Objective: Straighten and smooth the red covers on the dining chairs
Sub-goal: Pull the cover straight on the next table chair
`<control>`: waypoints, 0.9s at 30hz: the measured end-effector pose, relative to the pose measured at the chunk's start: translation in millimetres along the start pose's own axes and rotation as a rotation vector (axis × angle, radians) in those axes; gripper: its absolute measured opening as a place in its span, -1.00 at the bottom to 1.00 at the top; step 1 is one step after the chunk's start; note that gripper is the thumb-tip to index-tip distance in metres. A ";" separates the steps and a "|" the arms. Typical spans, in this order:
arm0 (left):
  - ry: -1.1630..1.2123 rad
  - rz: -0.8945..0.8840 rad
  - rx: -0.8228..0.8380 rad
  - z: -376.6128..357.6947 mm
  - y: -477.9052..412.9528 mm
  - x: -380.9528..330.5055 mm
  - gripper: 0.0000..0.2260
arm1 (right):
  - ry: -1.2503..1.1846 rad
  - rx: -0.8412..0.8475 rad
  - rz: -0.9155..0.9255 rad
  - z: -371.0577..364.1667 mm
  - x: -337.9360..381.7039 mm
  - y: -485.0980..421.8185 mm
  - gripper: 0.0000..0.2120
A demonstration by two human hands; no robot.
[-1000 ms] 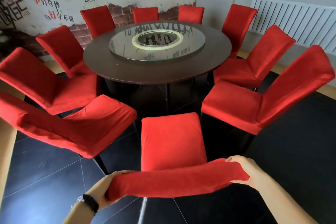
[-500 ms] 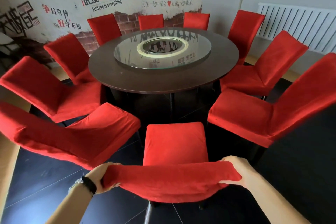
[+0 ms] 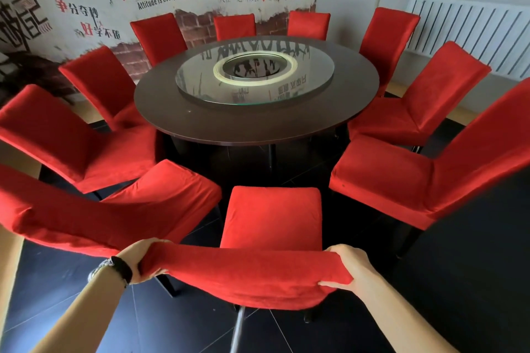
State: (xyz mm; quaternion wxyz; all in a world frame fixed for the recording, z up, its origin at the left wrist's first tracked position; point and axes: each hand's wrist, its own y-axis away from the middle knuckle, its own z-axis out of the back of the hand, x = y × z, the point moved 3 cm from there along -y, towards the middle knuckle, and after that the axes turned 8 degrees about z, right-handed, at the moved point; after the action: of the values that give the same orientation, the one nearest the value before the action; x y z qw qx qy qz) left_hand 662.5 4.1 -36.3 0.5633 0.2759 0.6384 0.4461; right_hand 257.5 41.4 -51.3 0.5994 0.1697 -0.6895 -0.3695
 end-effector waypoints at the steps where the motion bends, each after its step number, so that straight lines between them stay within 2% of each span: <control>1: 0.013 0.004 -0.001 -0.5 -1.4 0.3 -0.81 | -0.001 -0.001 -0.006 0.2 2.0 -1.0 -0.78; 8: 0.094 -0.012 0.050 -23.9 -3.8 4.5 -0.78 | 0.035 -0.042 0.048 10.9 34.0 -17.8 -0.85; 12: 0.153 -0.009 0.000 -32.4 -2.3 6.4 -0.82 | 0.056 -0.065 0.057 10.7 44.2 -26.6 -0.88; 15: 0.125 -0.064 -0.015 -33.9 -2.5 9.3 -0.79 | 0.067 -0.059 0.046 11.1 46.0 -26.9 -0.81; 20: 0.130 -0.195 -0.081 -37.2 -6.4 9.2 -0.77 | 0.075 -0.084 0.069 8.8 54.2 -20.1 -0.90; 22: 0.144 -0.244 -0.078 -42.8 -7.4 6.5 -0.76 | 0.050 -0.135 0.104 8.9 62.6 -20.2 -0.89; 25: 0.132 -0.273 -0.062 -54.9 -6.1 3.5 -0.73 | 0.039 -0.222 0.187 15.9 70.7 -26.8 -0.71; 27: 0.107 -0.271 -0.071 -58.6 -7.8 3.9 -0.70 | 0.042 -0.259 0.232 20.0 68.6 -27.5 -0.73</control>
State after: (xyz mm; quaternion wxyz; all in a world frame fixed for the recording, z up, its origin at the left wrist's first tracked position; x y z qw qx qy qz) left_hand 606.3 -11.3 -46.9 0.5928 0.1430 0.6828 0.4024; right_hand 217.4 -17.3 -23.1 0.6691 0.0183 -0.6385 -0.3799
